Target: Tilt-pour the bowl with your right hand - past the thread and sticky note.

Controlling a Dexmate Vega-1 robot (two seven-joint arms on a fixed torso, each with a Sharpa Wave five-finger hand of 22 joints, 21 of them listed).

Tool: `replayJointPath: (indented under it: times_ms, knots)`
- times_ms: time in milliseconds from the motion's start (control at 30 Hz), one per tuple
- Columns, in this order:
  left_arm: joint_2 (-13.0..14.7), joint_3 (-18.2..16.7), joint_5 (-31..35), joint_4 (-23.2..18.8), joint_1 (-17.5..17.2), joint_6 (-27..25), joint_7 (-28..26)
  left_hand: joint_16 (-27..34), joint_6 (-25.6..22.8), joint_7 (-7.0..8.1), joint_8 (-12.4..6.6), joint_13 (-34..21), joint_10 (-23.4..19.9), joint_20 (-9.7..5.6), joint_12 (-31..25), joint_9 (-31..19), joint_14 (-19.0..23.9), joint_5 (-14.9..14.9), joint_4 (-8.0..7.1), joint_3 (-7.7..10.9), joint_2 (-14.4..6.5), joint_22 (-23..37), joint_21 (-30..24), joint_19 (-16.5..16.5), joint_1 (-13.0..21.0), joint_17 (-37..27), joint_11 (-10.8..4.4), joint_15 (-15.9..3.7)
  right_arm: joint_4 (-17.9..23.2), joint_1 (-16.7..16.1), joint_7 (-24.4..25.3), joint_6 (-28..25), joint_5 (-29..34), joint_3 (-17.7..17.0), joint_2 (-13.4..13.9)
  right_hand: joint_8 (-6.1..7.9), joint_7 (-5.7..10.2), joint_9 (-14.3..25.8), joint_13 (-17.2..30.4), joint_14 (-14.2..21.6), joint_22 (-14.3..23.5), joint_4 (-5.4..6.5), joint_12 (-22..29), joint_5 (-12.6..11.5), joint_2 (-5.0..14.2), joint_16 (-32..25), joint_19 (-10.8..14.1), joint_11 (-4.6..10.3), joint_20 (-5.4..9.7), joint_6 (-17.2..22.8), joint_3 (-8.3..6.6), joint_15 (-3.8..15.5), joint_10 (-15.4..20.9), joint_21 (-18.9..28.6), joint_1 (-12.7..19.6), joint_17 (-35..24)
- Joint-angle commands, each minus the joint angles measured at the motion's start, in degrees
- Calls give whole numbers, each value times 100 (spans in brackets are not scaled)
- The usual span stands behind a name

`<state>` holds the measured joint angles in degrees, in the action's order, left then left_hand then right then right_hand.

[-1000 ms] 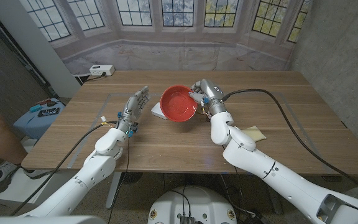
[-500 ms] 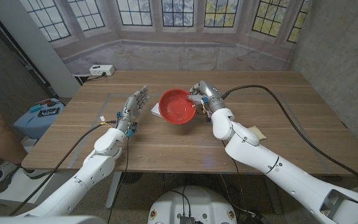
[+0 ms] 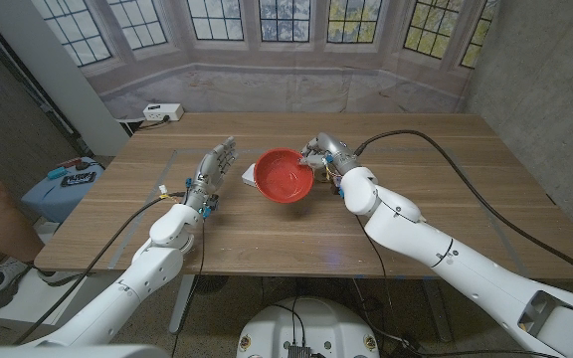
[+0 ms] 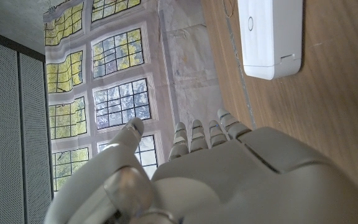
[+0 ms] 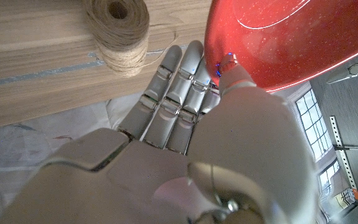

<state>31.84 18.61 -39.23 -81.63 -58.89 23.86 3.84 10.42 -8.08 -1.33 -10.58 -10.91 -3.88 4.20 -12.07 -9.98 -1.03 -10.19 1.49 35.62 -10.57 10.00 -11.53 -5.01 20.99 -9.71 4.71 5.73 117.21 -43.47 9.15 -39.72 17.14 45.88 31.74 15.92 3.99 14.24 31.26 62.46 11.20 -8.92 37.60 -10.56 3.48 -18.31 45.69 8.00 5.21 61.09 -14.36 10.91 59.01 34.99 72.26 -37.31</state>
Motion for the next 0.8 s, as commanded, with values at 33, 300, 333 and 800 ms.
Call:
replayJointPath:
  times_ms: [33,300,333,800]
  knots:
    - [-7,-20,-10,39,12,16,6,-9,-46,-18,6,-21,-31,22,-1,-34,1,-20,3,-14,2,12,20,-25,43,-12,20,-11,99,254,-361,-337,-368,165,177,10,-17,33,5,20,-7,6,30,-28,105,30,-7,-8,292,38,-17,281,53,43,81,-28]
    - [11,-34,2,29,1,41,10,-9,-94,-44,-11,-21,-27,38,1,-34,-2,-41,6,31,-45,12,20,-25,75,-12,29,-6,126,356,-471,-543,-614,292,231,5,-26,35,-3,29,-10,4,24,-27,107,46,-8,-9,282,36,-17,281,62,66,87,-43]
    - [12,-35,6,30,1,47,10,-9,-98,-43,-12,-21,-30,40,0,-34,-1,-42,8,33,-43,12,20,-24,78,-12,28,-2,129,368,-484,-538,-637,309,251,4,-26,35,-8,31,-10,4,23,-27,107,46,-5,-3,279,36,-16,282,67,69,88,-46]
    - [15,-30,-24,46,-5,56,72,-7,-112,-44,-12,-21,-34,34,-2,-34,11,-48,26,42,-21,11,18,-27,98,-7,26,3,116,591,-592,-853,-923,504,312,-4,-49,39,-31,48,-15,5,8,-26,111,86,-9,-19,272,42,-16,281,82,114,94,-70]
